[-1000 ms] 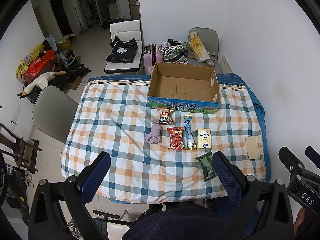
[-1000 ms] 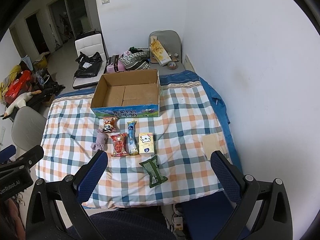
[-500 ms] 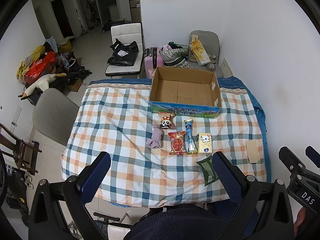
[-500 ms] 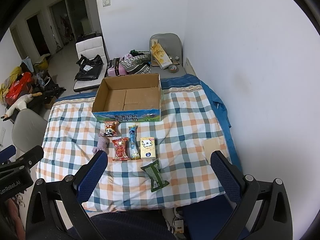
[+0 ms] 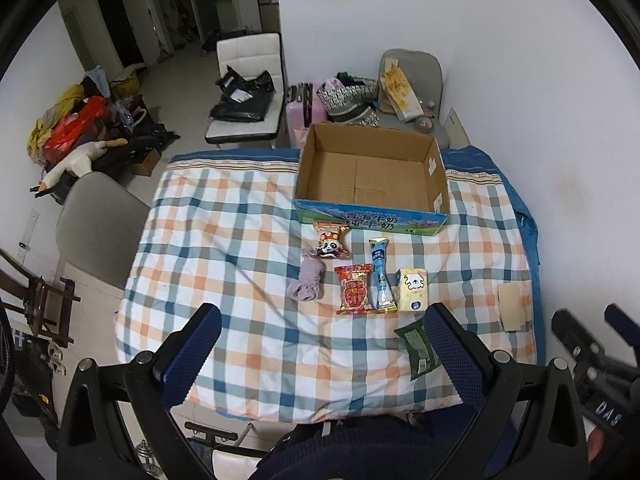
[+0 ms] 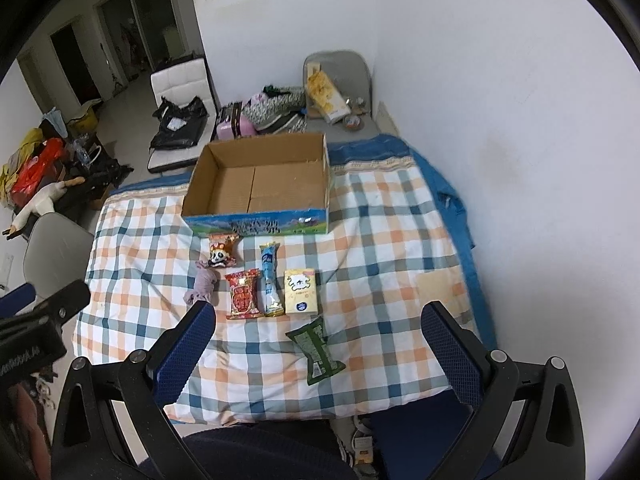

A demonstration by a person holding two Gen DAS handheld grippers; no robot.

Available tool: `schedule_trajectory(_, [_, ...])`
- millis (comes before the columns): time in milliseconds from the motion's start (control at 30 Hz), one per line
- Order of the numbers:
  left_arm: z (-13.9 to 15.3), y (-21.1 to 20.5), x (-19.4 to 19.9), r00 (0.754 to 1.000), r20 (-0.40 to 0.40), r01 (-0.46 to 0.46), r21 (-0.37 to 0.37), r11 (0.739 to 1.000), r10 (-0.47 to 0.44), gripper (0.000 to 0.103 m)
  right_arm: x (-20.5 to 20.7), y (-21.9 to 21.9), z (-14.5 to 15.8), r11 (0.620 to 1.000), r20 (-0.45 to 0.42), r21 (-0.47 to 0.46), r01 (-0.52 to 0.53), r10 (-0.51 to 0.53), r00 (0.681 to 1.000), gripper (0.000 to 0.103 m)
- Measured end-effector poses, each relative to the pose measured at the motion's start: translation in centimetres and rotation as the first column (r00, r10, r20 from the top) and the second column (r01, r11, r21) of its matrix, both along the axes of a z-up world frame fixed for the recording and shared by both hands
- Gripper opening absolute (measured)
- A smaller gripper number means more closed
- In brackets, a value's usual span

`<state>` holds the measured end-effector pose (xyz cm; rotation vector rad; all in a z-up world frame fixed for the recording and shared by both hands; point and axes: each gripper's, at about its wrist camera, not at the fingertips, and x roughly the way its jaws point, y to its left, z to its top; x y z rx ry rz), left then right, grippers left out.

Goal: Organize soft objects

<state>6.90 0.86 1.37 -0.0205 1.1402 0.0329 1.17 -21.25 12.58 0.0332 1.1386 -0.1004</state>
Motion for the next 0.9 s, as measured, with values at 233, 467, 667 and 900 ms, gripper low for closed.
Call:
schedule_trajectory(233, [-7.9, -1.0, 5.2, 0.990, -0.140, 0.023, 0.011, 1.000, -0.021, 0.103, 4.7, -1.2, -9.2, 0.999, -0.130, 0.044, 0.011, -0.005, 0.992, 0.103])
schedule_trajectory(467, [-19.5, -1.1, 10.0, 0.945, -0.328, 0.010, -0.020, 1.000, -0.015, 0.103, 10.6, -2.4, -23.0, 0.996, -0.290, 0.076, 0.046, -0.022, 0.957, 0.103])
schedule_trajectory(667, [-29.3, -0.7, 13.1, 0.888, -0.460, -0.050, -0.061, 0.997, 0.016, 0.103, 14.5, -1.6, -33.2, 0.995, -0.399, 0.080, 0.053, -0.017, 0.917, 0.103])
schedule_trajectory(900, [-35.6, -1.5, 14.5, 0.838, -0.546, -0.059, -0.103, 0.993, -0.007, 0.103, 15.6, -0.5, -39.2, 0.995, -0.484, 0.080, 0.053, -0.008, 0.875, 0.100])
